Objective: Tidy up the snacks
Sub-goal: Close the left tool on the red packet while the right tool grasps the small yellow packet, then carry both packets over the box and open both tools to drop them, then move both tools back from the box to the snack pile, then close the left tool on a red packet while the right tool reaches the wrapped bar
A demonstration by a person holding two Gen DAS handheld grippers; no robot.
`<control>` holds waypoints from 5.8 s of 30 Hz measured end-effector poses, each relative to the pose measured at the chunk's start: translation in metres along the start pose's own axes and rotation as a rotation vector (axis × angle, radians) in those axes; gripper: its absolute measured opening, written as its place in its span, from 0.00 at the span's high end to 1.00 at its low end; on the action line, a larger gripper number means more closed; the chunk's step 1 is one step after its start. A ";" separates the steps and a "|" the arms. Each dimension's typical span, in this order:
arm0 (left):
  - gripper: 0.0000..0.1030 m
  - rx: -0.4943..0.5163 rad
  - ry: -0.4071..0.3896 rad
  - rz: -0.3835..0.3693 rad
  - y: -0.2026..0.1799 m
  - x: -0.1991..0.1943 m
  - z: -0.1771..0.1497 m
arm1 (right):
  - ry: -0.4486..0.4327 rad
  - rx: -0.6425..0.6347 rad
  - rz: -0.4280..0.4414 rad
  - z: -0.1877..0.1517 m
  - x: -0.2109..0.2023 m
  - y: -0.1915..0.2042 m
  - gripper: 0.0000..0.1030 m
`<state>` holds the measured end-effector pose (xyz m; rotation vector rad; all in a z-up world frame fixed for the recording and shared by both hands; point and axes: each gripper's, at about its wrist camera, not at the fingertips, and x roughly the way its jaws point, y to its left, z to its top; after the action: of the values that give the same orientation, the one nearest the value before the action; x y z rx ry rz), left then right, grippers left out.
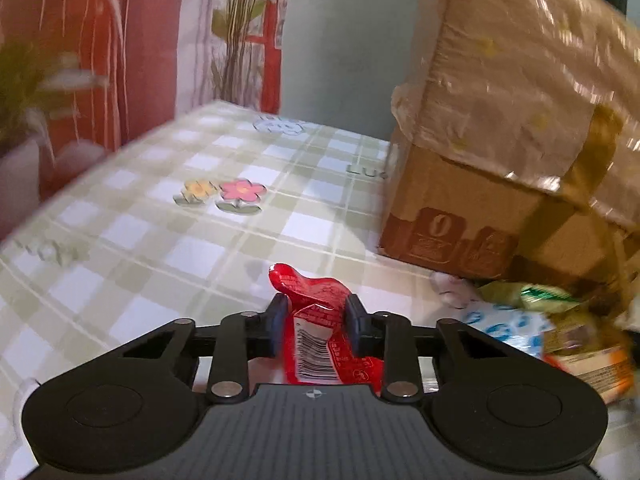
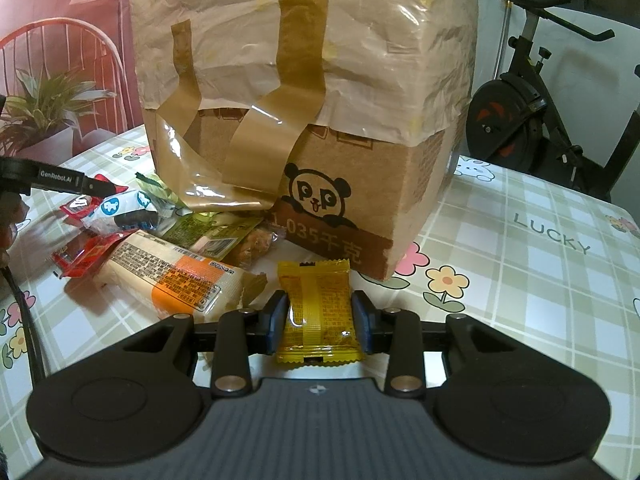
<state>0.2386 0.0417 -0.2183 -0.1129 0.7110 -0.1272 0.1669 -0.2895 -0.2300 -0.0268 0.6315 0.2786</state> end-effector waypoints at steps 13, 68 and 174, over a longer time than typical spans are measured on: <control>0.71 0.042 -0.046 -0.067 -0.007 -0.029 -0.008 | -0.003 0.008 0.004 0.000 0.000 0.001 0.64; 0.64 0.231 -0.237 -0.365 -0.162 -0.026 0.170 | -0.228 0.054 -0.013 0.227 -0.026 -0.022 0.63; 0.33 0.076 0.100 -0.278 -0.038 -0.047 -0.033 | 0.051 -0.123 0.023 0.015 0.007 0.079 0.23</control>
<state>0.1790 0.0095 -0.2070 -0.1334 0.7871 -0.4282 0.1607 -0.2101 -0.2173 -0.1456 0.6646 0.3395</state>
